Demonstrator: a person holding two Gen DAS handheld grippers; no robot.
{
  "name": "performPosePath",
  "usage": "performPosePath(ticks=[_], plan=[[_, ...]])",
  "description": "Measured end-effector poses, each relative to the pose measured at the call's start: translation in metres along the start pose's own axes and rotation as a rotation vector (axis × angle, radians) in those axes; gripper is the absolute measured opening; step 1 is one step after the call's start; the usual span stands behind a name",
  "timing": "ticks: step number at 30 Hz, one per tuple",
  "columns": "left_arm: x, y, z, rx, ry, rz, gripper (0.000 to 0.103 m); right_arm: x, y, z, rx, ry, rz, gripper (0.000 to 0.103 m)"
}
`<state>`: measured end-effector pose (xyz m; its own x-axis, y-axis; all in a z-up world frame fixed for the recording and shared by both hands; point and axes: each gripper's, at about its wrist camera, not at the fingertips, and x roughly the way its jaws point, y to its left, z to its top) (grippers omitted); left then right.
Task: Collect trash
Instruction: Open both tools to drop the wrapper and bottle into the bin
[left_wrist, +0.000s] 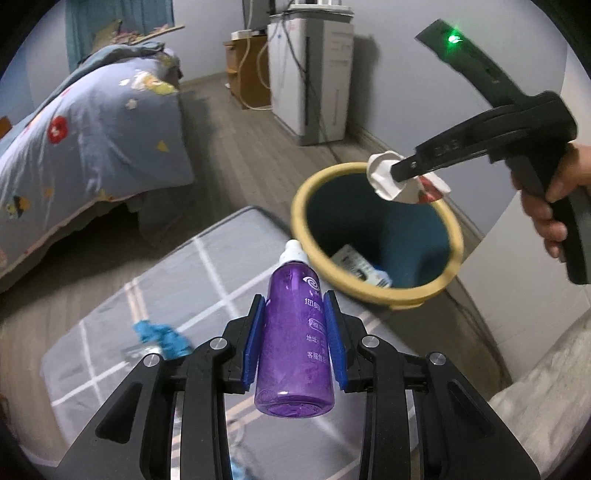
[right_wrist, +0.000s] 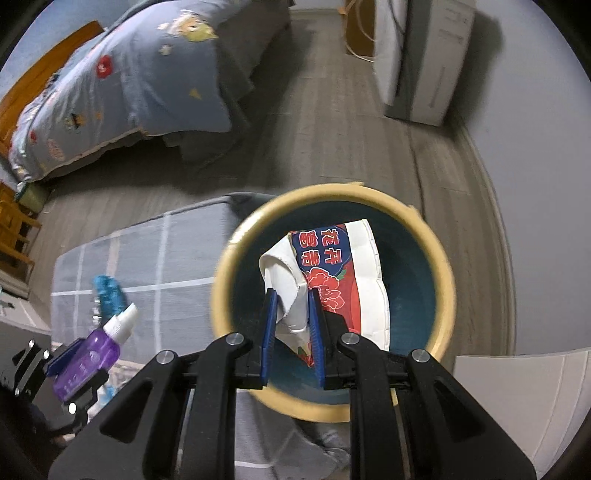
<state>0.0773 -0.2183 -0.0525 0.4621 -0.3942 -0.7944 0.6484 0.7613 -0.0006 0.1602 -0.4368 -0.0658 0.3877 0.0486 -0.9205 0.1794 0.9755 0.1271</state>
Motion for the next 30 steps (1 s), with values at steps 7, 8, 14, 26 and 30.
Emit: performPosePath(ticks=[7, 8, 14, 26, 30], plan=[[0.025, -0.042, 0.020, 0.040, -0.001, -0.046, 0.033, 0.019, -0.035, -0.003, 0.077, 0.052, -0.027, 0.017], [0.028, -0.046, 0.022, 0.045, 0.001, -0.048, 0.033, 0.021, -0.039, -0.004, 0.081, 0.056, -0.031, 0.017], [0.059, -0.062, 0.041, 0.062, 0.020, -0.047, 0.033, 0.032, -0.051, -0.007, 0.135, 0.084, -0.030, 0.017], [0.114, -0.059, 0.065, 0.014, 0.032, -0.021, 0.037, 0.040, -0.057, -0.003, 0.165, 0.087, -0.017, 0.017], [0.111, -0.062, 0.065, 0.036, 0.008, -0.033, 0.053, 0.041, -0.058, -0.003, 0.169, 0.080, -0.008, 0.017]])
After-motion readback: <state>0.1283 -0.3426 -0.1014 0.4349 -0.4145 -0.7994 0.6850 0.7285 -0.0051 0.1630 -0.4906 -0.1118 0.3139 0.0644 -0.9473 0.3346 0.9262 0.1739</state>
